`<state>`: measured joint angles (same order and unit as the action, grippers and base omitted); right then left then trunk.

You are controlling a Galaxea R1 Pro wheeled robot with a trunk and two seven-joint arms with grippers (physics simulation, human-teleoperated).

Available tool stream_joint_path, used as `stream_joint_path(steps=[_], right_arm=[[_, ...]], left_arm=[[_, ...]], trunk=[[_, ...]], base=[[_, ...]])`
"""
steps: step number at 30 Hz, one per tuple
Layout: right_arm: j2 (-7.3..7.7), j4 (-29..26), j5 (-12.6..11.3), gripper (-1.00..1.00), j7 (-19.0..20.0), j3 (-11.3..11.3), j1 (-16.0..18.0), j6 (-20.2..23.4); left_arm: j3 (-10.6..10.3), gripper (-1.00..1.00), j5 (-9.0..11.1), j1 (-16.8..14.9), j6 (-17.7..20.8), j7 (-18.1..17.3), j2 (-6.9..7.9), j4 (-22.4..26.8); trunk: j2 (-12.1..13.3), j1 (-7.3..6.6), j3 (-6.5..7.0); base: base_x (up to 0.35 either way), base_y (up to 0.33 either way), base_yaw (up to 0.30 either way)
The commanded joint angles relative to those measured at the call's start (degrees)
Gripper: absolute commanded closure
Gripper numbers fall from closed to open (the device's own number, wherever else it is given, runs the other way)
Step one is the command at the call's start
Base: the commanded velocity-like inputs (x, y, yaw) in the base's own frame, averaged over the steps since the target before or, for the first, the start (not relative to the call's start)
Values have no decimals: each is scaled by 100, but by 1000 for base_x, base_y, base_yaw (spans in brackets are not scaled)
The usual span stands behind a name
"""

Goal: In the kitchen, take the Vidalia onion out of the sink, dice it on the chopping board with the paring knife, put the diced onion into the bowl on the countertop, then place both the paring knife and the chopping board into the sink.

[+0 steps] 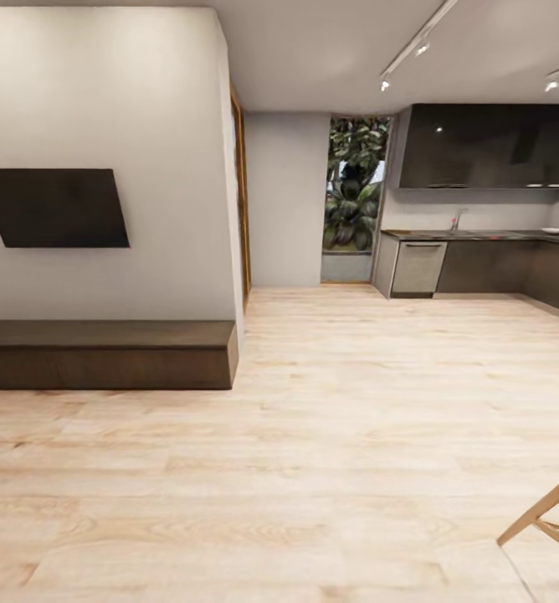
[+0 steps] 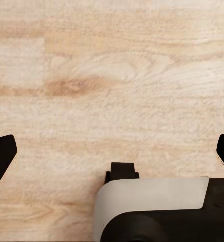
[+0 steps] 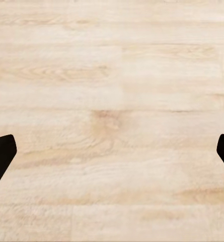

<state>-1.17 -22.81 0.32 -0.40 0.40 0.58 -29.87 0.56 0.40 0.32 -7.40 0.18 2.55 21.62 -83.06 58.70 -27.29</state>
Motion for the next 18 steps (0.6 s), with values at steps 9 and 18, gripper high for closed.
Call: stream_joint_path(steps=[9,18], right_arm=[[1,4,3,-100,-4,4,4,-19],[3,4,3,-100,-4,4,4,-19]], left_arm=[[5,-100,4,3,-7,1,0,7],[5,-100,4,3,-7,3,0,3]], trunk=[[-2,3,-5],[-2,3,-5]], base=[[305,0,0],[305,0,-35]])
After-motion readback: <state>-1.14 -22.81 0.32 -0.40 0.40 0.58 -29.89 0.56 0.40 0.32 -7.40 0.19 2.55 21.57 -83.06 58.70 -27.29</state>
